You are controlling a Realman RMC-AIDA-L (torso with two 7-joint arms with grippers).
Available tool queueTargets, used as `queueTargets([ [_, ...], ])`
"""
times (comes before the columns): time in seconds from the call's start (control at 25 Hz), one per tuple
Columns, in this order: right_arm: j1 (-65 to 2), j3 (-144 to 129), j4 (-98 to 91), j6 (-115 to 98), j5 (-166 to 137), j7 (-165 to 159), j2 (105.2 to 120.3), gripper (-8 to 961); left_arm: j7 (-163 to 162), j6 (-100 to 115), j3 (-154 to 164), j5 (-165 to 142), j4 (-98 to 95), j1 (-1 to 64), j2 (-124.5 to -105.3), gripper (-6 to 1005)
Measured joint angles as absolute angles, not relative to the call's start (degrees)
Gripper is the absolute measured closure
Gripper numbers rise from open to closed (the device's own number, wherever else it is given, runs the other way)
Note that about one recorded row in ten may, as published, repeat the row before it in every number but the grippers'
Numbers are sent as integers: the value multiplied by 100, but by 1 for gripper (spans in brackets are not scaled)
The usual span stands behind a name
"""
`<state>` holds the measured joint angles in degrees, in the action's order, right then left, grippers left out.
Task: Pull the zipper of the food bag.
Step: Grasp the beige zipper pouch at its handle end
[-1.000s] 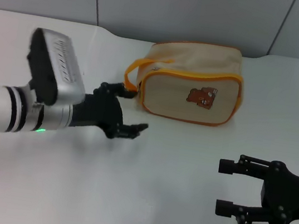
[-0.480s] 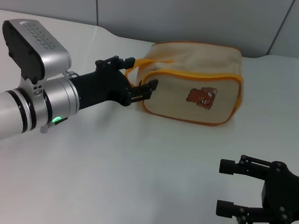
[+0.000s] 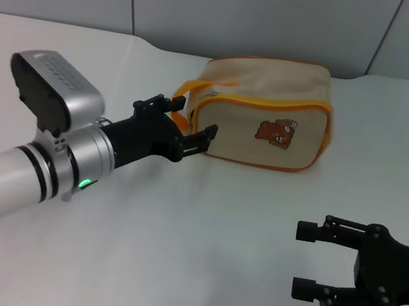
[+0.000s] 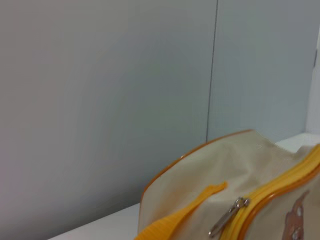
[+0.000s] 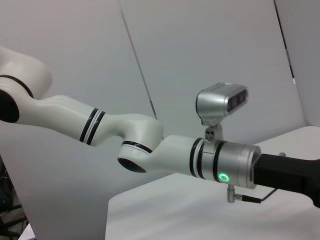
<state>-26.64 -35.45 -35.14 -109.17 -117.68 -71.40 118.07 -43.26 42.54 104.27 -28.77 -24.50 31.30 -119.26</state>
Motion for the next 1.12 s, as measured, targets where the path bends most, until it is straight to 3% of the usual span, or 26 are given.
queueTargets([
  [0.48,-2694,-3538,-3518,-10919,-11768,-7144,11814,113,-3787,3768,10994,-2138,-2343,3447,-11927,218],
  [1.0,-2742,-3515,-3533,-10925,-11768,-7170,11829,113,-3786,3846,11038,-2148,-2132,3698,-11927,629],
  [1.12,-2764,-3515,-3535,-10925,-11768,-7178,11830,112,-3759,3953,11051,-2171,-2132,3698,-11927,679],
])
